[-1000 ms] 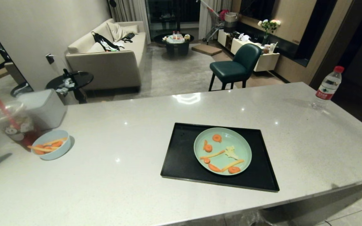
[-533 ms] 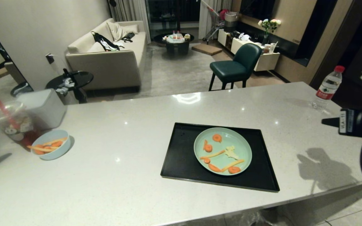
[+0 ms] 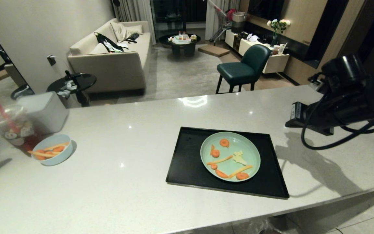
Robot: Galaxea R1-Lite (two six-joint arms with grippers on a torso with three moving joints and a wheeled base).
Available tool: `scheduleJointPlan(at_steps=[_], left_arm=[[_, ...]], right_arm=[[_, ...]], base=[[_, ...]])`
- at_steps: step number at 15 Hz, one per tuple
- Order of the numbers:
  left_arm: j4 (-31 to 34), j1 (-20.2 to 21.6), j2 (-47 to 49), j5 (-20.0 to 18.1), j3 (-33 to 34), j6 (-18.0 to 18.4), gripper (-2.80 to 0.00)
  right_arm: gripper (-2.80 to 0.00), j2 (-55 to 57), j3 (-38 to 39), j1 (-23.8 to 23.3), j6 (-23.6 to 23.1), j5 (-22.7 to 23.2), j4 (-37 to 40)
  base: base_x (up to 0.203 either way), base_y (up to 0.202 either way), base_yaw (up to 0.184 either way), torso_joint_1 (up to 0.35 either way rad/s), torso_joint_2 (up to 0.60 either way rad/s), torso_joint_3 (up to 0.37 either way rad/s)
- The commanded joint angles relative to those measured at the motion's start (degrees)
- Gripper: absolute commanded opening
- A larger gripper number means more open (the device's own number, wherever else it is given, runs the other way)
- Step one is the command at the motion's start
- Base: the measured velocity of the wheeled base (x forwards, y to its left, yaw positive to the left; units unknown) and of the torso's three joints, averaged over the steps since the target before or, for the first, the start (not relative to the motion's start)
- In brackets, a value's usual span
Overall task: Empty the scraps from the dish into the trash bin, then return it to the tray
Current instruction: Pick up the plate with leftover food
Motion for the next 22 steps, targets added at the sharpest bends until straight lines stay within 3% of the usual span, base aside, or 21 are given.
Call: scheduleJointPlan(at_steps=[1,8,10,13,22], left_arm=[[0.0,0.0,0.1,0.1,0.0,-0.1,-2.80],[0.0,0.0,0.1,0.1,0.0,-0.1,-2.80],[0.0,0.0,0.1,0.1,0.0,-0.1,-2.80],[0.0,0.0,0.1,0.1,0.0,-0.1,-2.80],[0.0,0.0,0.1,0.1,0.0,-0.1,-2.80]], right_arm=[[0.00,7.3,-6.3,2.5,2.3,0.1,3.1],[0.00,16.2,-18.5,5.2,2.7,0.0,13.0],[0.00,18.2,-19.7,5.8,2.3,-0.1,13.4],[0.00,20.3,-20.4,6.0,-2.2,0.0,14.3],[0.00,26.6,-24.3,8.8,-5.2,-0.1,14.5]], base=[[0.000,0.000,0.000,0.000,0.00,0.000],[0.000,0.000,0.000,0.000,0.00,0.000],[0.000,0.000,0.000,0.000,0.00,0.000],[0.000,0.000,0.000,0.000,0.00,0.000],[0.000,0.000,0.000,0.000,0.00,0.000]])
